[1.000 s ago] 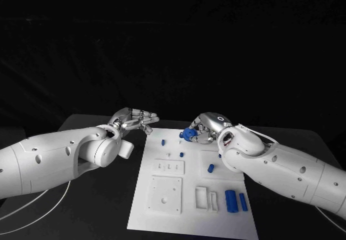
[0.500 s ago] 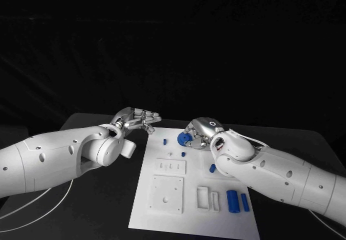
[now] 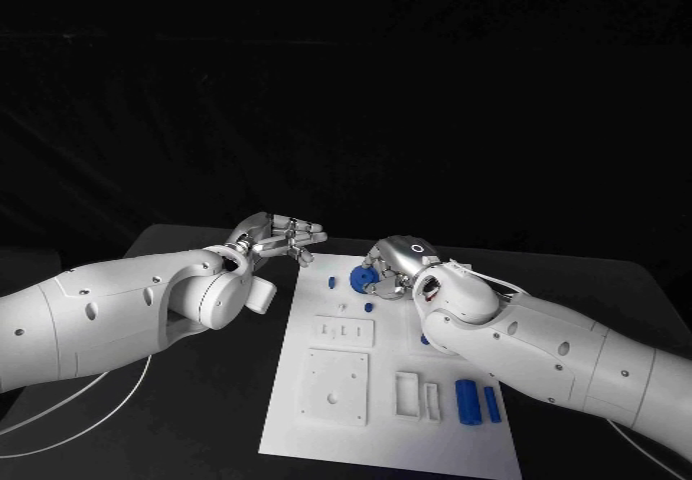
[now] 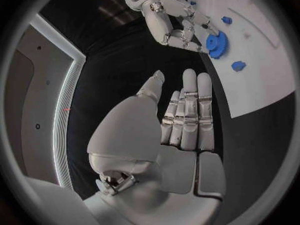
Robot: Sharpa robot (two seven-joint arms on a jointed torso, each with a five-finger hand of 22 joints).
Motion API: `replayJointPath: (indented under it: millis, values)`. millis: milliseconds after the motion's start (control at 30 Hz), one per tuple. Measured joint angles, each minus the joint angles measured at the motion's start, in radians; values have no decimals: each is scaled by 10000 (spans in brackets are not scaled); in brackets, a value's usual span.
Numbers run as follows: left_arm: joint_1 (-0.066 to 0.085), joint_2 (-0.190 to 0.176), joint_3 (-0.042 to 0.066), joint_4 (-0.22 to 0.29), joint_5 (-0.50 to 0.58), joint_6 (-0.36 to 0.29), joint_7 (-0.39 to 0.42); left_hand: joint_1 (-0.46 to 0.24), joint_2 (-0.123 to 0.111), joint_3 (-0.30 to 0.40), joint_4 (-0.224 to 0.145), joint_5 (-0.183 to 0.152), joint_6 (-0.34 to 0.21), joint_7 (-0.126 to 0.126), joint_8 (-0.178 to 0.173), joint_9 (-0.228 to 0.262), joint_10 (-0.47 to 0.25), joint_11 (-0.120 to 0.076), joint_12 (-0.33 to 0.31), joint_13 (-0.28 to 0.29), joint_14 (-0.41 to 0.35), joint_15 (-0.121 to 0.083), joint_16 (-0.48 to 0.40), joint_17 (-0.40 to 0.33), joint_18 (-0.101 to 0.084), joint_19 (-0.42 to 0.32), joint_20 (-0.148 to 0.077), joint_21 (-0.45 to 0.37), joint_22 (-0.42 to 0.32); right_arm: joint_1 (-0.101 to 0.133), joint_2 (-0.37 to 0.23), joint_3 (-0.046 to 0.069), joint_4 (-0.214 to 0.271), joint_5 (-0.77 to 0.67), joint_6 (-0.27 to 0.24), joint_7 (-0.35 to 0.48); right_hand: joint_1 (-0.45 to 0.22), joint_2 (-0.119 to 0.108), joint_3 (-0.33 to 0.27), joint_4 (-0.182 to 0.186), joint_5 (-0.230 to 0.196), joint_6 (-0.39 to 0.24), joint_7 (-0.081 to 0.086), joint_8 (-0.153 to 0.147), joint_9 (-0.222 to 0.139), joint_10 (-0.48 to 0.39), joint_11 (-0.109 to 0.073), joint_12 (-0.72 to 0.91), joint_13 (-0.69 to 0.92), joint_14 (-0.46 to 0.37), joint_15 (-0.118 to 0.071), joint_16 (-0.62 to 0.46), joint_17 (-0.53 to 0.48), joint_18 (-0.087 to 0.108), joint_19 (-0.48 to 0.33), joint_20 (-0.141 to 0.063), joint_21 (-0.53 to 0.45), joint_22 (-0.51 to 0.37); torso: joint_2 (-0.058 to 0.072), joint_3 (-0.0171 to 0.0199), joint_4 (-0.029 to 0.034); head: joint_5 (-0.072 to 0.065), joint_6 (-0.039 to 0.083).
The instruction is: Assemble the parts on the task board
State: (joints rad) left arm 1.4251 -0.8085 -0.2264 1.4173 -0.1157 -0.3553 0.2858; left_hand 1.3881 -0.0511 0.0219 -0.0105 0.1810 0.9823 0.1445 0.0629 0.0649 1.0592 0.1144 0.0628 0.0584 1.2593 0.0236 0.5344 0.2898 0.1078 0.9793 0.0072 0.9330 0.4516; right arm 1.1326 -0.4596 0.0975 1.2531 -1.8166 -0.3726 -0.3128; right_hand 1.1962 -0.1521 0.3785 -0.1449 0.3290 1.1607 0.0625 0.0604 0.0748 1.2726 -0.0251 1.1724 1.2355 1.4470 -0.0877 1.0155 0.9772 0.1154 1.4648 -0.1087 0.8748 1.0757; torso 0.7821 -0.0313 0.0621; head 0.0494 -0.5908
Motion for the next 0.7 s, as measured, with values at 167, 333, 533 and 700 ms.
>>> replayJointPath:
  millis: [167, 333, 533, 700]
  values:
    - [0, 9, 0, -7, 0, 0, -1, 0, 0, 0, 0, 0, 0, 0, 0, 0, 0, 0, 0, 0, 0, 0, 0, 0, 0, 0, 0, 0, 0, 0, 81, -39, -106, -21, -3, 5, -25, -25, -1, -1, -1, 41, -1, 3, 0, 0, 0, 0, 0, 0, 0, 0, -1, -3, 0, 0, 0, -13, -1, 1, -4, 12, -21]
    - [0, 24, 0, -17, 0, 2, -1, 0, 0, -1, 1, 0, 0, 0, 0, 0, 0, 0, 0, 0, 0, 0, 0, 0, 0, 0, 0, 0, 1, 10, 157, -69, -219, -39, -6, 15, -27, -27, -1, -1, -1, 56, 6, 2, 0, 0, 0, -20, -9, 0, 0, -36, -10, -5, 0, 1, -15, -24, 0, 0, -9, 17, -34]
    - [0, 43, 0, -29, 0, 2, -1, 0, 0, -1, 1, 0, 0, 0, 0, 0, 0, 0, 0, 0, 0, 0, 0, 0, 0, 0, 0, 0, 1, 17, 220, -117, -342, -44, -3, 16, -51, -51, -31, 28, -62, 62, 0, 0, 0, 0, 1, -58, -44, 0, 0, -54, -30, -9, 0, 1, -59, -41, 0, 6, -12, 22, -34]
    - [0, 47, 0, -33, 0, 3, -2, 0, 0, -1, 1, 0, 0, 0, 0, 0, 0, 0, 0, 0, 0, 0, 0, 0, 0, 0, 0, 0, 1, 24, 262, -147, -420, -44, -2, 18, -51, -51, -130, 127, -472, 66, 2, -1, -1, -28, 29, -152, -118, 0, 1, -99, -57, -14, 0, 2, -103, -75, -1, 8, -18, 31, -47]
